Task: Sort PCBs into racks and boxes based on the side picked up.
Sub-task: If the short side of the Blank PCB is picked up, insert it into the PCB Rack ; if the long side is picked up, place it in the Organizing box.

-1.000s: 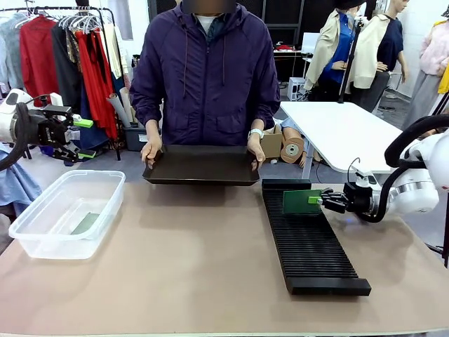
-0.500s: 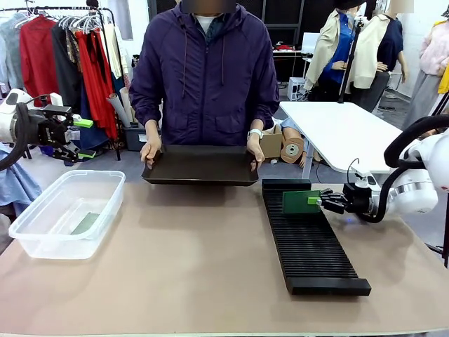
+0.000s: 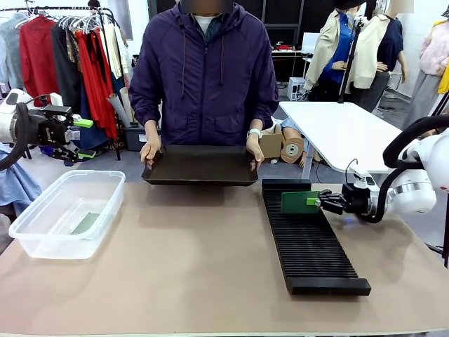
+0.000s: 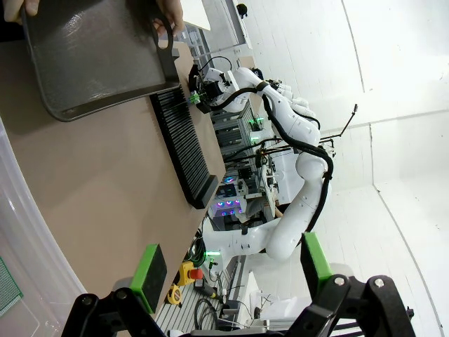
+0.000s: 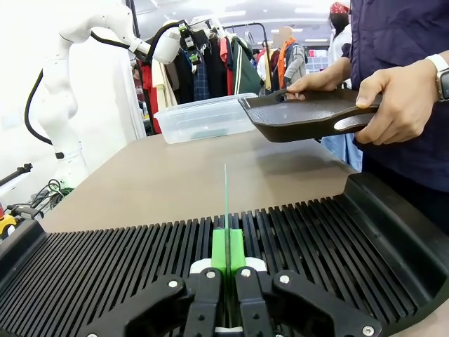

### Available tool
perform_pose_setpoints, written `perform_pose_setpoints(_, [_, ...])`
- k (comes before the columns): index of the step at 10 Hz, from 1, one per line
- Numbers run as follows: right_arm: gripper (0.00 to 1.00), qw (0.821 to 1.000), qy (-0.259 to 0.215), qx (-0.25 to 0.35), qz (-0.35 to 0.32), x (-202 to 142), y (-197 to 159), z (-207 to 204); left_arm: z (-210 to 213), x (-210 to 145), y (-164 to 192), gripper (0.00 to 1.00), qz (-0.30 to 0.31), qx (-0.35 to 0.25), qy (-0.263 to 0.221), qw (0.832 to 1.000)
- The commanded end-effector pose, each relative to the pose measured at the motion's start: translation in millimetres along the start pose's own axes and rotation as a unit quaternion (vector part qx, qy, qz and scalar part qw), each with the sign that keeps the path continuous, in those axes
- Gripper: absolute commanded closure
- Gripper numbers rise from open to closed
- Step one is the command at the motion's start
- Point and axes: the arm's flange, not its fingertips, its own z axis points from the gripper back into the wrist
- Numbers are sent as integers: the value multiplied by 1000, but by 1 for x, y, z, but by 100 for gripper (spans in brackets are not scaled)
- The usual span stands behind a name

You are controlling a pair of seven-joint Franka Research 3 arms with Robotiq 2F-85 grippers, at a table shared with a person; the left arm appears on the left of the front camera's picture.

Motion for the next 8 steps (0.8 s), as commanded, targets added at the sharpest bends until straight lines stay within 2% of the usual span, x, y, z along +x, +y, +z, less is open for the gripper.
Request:
perform_pose_setpoints(1, [100,999,23,-29,15,-6,-8,-5,1,-2,-2,0,-1,0,-1,1000])
perform_pose_setpoints(7, [100,999,11,-37,27,-13,-6,0,1,-2,-2,0,-1,0,-1,1000])
perform_pose_setpoints(8, [91,999,7,-33,26,-11,-5,0,1,-2,-2,0,-1,0,-1,1000])
